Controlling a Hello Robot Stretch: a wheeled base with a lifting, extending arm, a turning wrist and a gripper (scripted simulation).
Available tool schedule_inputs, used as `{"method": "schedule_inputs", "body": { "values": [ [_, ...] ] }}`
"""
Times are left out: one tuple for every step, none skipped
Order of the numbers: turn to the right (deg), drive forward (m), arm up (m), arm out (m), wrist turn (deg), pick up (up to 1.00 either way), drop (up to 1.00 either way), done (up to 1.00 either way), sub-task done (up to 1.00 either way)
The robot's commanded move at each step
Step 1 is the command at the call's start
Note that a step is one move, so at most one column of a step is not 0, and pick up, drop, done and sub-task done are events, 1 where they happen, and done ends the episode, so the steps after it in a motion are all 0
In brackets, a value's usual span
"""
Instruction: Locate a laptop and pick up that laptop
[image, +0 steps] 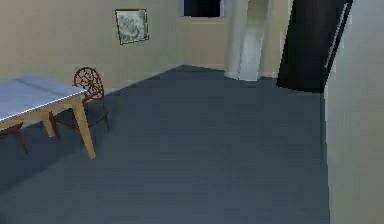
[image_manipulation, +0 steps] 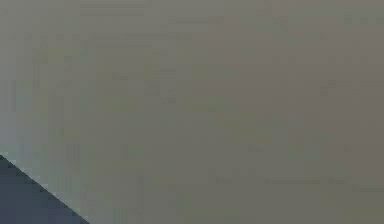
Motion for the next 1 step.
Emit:
{"method": "schedule_inputs", "body": {
  "values": [
    [-45.0,0.0,0.0,0.0,0.0,0.0,0.0,0.0,0.0]
  ]
}}
